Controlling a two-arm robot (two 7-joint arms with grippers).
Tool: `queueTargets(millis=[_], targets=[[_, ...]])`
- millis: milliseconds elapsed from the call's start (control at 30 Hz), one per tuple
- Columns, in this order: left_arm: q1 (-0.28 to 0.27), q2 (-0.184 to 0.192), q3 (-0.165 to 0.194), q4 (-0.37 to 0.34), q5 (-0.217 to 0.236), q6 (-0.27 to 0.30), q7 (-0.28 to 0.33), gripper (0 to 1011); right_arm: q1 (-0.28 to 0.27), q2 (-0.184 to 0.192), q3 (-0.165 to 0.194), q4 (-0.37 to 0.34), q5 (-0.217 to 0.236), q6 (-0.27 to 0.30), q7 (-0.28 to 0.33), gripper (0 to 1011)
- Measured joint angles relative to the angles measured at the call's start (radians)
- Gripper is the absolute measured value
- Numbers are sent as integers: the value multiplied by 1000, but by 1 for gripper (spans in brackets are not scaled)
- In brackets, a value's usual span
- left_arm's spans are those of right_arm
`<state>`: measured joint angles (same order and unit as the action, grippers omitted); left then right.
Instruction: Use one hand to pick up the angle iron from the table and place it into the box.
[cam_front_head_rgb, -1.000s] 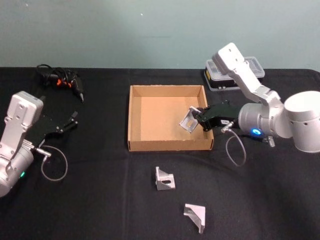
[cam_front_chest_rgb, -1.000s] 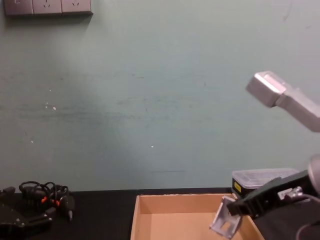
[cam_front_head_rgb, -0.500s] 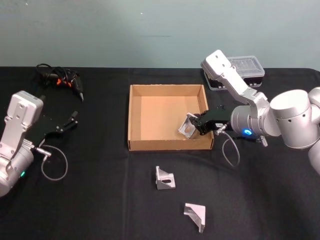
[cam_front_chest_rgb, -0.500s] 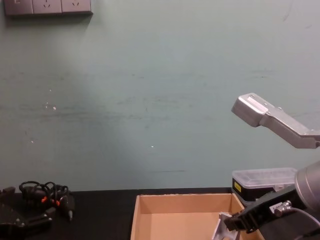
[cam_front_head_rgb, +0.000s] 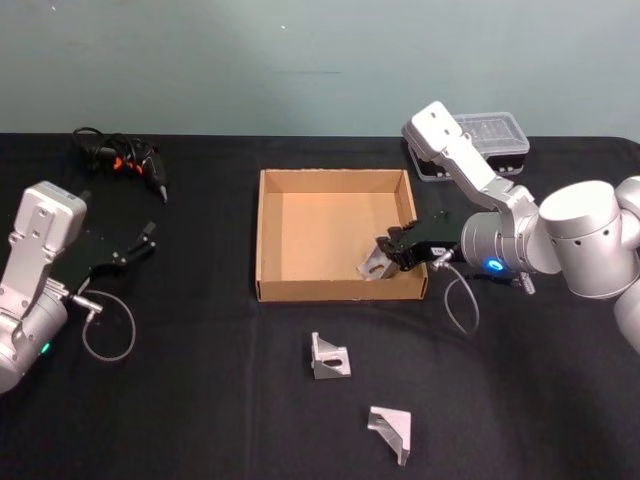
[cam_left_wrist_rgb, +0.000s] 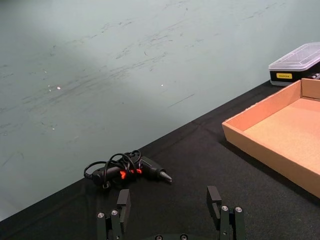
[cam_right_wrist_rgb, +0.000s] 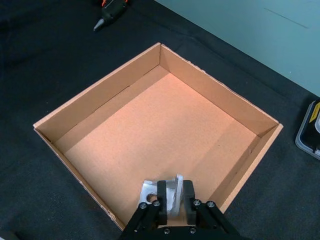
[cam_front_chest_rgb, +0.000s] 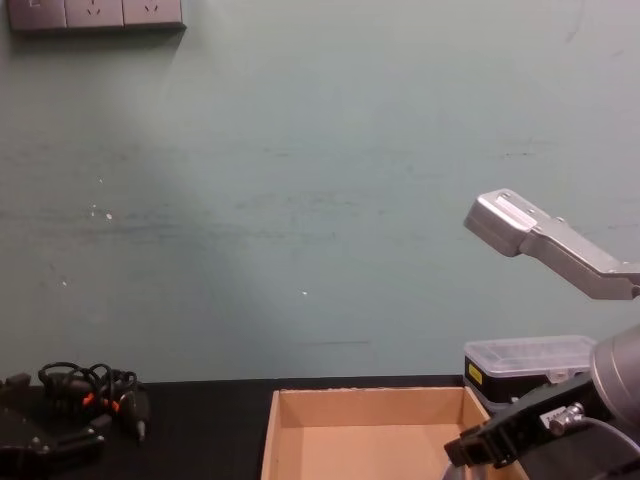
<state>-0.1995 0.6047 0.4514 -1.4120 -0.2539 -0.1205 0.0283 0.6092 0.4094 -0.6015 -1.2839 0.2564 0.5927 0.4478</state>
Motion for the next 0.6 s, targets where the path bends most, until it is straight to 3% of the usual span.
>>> queueTargets(millis=[333, 600], targets=[[0, 0, 0, 0, 0, 0, 0, 1000, -27, 3, 35, -36, -10, -14, -3, 508], [0, 0, 0, 0, 0, 0, 0, 1000, -76, 37, 78, -124, -12, -22, 6, 750]])
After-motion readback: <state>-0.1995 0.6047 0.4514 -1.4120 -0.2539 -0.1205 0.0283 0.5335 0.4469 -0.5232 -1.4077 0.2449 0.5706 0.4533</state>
